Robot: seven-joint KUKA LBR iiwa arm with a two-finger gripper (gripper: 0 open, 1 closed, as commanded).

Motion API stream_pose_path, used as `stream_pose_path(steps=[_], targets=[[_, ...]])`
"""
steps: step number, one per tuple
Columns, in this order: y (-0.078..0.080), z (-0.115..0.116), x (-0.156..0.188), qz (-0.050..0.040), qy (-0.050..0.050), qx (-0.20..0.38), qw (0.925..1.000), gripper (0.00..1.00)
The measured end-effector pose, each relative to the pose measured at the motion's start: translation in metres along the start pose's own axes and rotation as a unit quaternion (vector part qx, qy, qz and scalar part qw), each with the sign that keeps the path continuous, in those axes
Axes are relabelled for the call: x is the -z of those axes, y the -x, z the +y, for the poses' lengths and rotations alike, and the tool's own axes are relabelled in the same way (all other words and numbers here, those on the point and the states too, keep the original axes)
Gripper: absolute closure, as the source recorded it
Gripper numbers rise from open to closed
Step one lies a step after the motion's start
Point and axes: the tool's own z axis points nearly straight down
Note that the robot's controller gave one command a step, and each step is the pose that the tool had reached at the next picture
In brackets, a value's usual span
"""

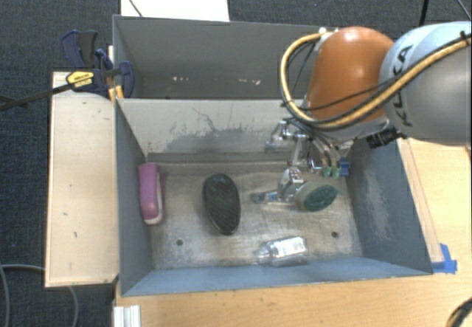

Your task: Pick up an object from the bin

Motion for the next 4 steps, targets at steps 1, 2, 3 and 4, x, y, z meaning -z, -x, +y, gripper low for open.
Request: stream_pose_path(steps=[1,2,3,4], targets=[[0.007,-0.057,-0.085,0.0025,-0.001,-0.107,0.9943,0.0],[0.0,-0.041,-0.11,-0.0027,-0.001,-0.083,0.9965,0.0],[0.002,-0.041,-0.108,-0.0055,0.0,-0.084,0.9965,1.0],[-0.008,-0.034,0.054,-0.0039,0.0,-0.068,0.9977,1.0]])
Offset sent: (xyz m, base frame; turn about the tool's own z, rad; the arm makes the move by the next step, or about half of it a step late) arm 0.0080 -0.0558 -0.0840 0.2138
